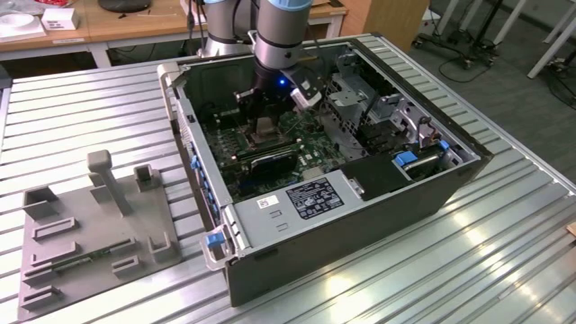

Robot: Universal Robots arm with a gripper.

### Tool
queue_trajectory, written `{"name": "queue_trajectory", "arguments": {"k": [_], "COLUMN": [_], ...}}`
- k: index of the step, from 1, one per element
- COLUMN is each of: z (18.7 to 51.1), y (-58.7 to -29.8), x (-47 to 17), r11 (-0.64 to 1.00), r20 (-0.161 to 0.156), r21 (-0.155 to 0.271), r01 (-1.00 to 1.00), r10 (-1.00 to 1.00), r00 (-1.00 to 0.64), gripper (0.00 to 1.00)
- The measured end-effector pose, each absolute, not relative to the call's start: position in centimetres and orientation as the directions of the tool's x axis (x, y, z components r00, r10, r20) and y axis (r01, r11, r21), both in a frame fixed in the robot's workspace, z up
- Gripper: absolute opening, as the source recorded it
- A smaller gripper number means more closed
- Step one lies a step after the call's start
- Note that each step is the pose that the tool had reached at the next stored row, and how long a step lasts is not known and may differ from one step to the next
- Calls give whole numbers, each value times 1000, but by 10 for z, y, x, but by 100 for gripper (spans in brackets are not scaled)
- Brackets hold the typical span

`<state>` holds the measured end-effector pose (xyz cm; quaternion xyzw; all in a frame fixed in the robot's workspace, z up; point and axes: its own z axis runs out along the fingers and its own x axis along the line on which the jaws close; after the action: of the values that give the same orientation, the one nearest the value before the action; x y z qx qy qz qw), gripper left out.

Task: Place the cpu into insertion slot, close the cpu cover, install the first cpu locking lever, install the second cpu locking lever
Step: 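Place the cpu into insertion slot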

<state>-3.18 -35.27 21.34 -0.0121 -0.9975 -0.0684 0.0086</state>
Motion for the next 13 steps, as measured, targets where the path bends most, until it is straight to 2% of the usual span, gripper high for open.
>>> {"name": "queue_trajectory", "arguments": {"k": [13], "z": [224], "y": [-353], "x": [-32], "r11": [990], "r20": [16], "r21": [137], "r01": [25], "r10": [23], "r00": [-1000], "gripper": [54]}}
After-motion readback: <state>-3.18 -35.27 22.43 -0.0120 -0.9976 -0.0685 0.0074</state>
